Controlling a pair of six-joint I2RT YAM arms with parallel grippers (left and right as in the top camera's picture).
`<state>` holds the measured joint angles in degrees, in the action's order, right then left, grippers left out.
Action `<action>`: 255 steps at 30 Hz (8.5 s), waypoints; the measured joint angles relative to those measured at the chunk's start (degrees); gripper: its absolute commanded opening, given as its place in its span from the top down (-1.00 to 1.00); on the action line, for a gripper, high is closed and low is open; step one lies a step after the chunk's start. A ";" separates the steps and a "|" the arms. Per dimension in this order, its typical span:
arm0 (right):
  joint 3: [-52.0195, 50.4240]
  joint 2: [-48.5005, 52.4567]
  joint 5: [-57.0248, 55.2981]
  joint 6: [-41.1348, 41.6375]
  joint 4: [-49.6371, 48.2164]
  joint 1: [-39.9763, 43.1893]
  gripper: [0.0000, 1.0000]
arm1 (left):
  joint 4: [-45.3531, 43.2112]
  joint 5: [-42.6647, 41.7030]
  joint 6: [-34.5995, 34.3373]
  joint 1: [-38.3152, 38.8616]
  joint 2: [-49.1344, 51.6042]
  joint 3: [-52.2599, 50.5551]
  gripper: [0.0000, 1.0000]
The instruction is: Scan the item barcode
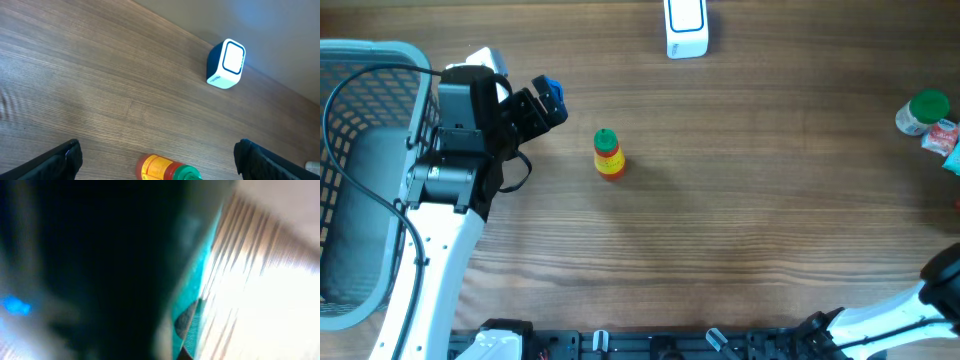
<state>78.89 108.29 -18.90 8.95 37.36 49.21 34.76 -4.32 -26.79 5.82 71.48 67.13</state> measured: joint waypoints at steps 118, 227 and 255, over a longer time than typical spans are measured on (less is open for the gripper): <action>-3.67 -12.17 8.66 16.13 8.37 -66.01 0.32 | 0.00 0.00 0.00 0.00 0.00 0.00 -1.00; -6.67 -13.11 12.61 6.88 12.22 -66.62 0.34 | 0.00 0.00 0.00 0.00 0.00 0.00 -1.00; -2.23 -15.37 33.53 44.54 16.17 -66.55 -1.00 | -0.02 0.00 0.00 0.00 0.00 0.00 -1.00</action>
<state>76.66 92.92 14.63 53.49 53.54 -17.34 34.74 -4.32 -26.79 5.82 71.48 67.13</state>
